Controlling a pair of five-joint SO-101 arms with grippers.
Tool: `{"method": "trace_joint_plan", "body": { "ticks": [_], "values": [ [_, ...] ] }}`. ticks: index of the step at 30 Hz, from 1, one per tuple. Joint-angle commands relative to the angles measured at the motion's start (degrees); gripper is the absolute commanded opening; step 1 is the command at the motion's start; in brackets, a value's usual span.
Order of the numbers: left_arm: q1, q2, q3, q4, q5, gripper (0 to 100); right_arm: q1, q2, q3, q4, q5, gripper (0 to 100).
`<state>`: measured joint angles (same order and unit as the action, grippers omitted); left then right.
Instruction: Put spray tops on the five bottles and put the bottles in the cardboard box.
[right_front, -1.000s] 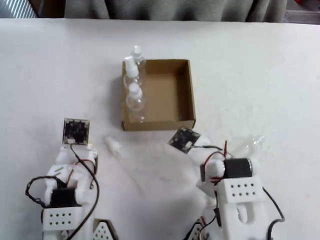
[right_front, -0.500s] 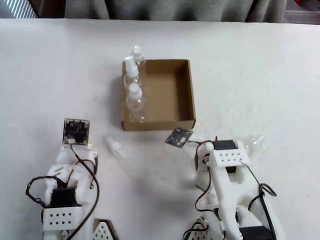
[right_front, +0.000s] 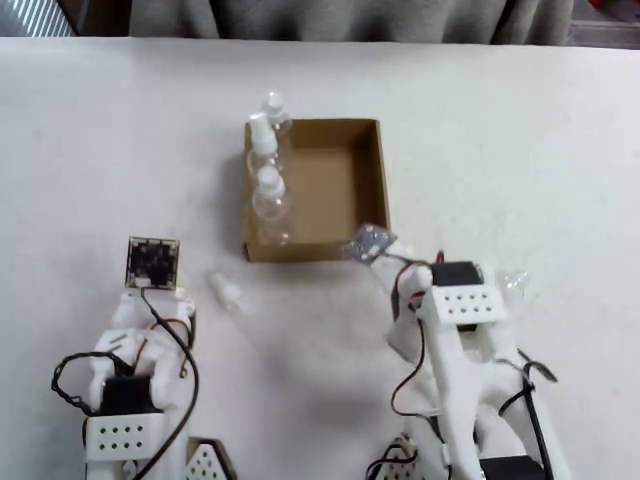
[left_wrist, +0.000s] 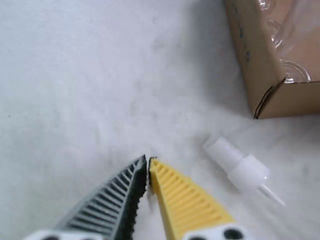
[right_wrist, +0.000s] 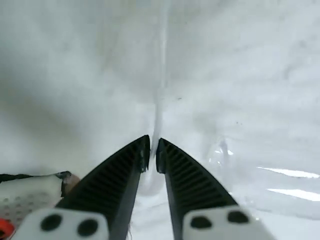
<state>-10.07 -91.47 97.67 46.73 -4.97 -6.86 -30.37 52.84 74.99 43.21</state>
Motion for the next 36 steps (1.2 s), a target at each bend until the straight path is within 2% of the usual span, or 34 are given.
{"method": "trace_joint_plan", "body": {
  "ticks": [1, 5, 9, 17, 21, 25, 28, 31, 36],
  "values": [
    [-0.5, -0.6, -0.4, -1.7, -0.4, 2, 0.7, -1.4, -7.6, 3.1, -0.7, 1.5],
    [-0.5, -0.6, -0.4, -1.7, -0.4, 2, 0.0, -1.4, -13.7, 5.5, -0.9, 1.5],
    [-0.5, -0.6, -0.4, -1.7, -0.4, 2, -3.6, -1.4, -19.5, 8.9, -4.5, 1.5],
    [-0.5, -0.6, -0.4, -1.7, -0.4, 2, -22.1, -1.4, -21.5, 8.9, -11.3, 1.5],
    [-0.5, -0.6, -0.4, -1.7, -0.4, 2, -27.9, -1.4, -21.3, 8.9, -13.0, 1.5],
    [-0.5, -0.6, -0.4, -1.7, -0.4, 2, -27.6, -1.4, -21.1, 9.8, -12.7, 3.0],
    [-0.5, -0.6, -0.4, -1.7, -0.4, 2, -25.0, -1.5, -19.1, 11.5, -12.1, 11.2],
    [-0.5, -0.6, -0.4, -1.7, -0.4, 2, -21.2, -1.9, -14.5, 10.9, -6.8, 17.6],
    [-0.5, -0.6, -0.4, -1.7, -0.4, 2, -12.5, -1.5, -6.2, 5.1, -1.3, 16.5]
  ]
}}
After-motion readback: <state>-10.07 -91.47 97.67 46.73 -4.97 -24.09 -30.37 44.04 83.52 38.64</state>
